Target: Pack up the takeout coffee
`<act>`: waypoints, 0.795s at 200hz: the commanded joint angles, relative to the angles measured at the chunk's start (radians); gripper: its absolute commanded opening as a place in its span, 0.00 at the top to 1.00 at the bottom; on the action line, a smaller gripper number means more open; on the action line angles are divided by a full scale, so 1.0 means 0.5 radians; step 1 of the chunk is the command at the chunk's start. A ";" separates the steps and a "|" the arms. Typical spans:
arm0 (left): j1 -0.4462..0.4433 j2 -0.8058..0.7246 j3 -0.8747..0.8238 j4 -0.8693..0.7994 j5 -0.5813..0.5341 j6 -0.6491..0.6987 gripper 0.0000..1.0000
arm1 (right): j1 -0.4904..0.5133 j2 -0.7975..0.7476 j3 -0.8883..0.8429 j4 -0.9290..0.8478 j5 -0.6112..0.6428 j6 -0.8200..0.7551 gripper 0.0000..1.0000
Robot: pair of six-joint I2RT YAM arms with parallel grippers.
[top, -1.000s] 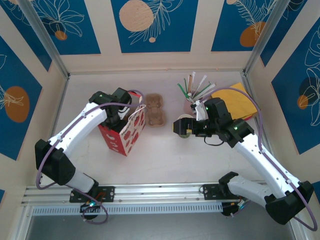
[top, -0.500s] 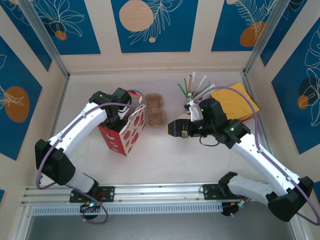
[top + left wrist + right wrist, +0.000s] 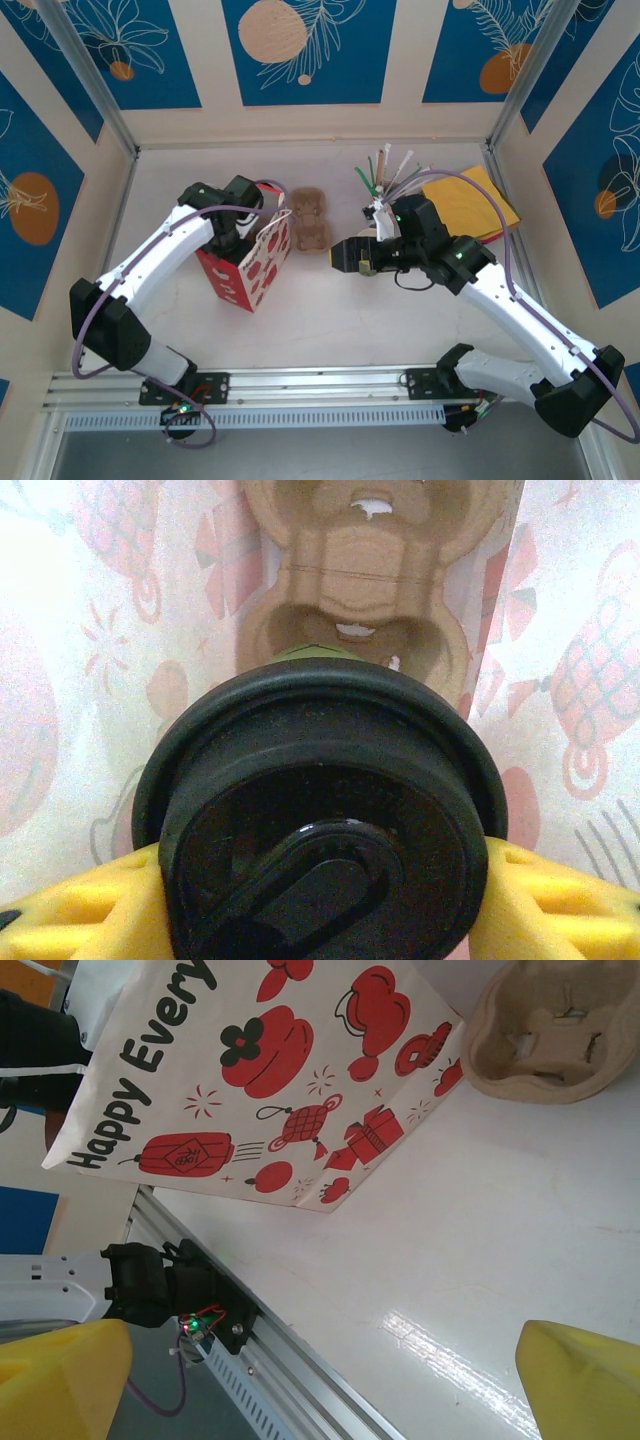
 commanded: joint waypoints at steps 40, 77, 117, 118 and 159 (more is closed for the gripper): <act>0.032 -0.055 -0.009 0.011 0.026 0.034 0.40 | 0.015 0.003 0.071 -0.030 0.016 0.018 0.01; 0.030 -0.047 0.000 0.017 0.038 0.035 0.41 | 0.015 0.005 0.074 -0.037 0.024 0.012 0.01; 0.030 -0.043 0.012 0.025 0.056 0.039 0.41 | 0.012 0.002 0.073 -0.049 0.024 0.015 0.01; 0.030 -0.043 0.012 0.025 0.058 0.040 0.41 | 0.014 0.002 0.072 -0.049 0.024 0.014 0.01; 0.030 -0.047 0.012 0.031 0.070 0.042 0.41 | 0.013 0.002 0.071 -0.052 0.032 0.016 0.01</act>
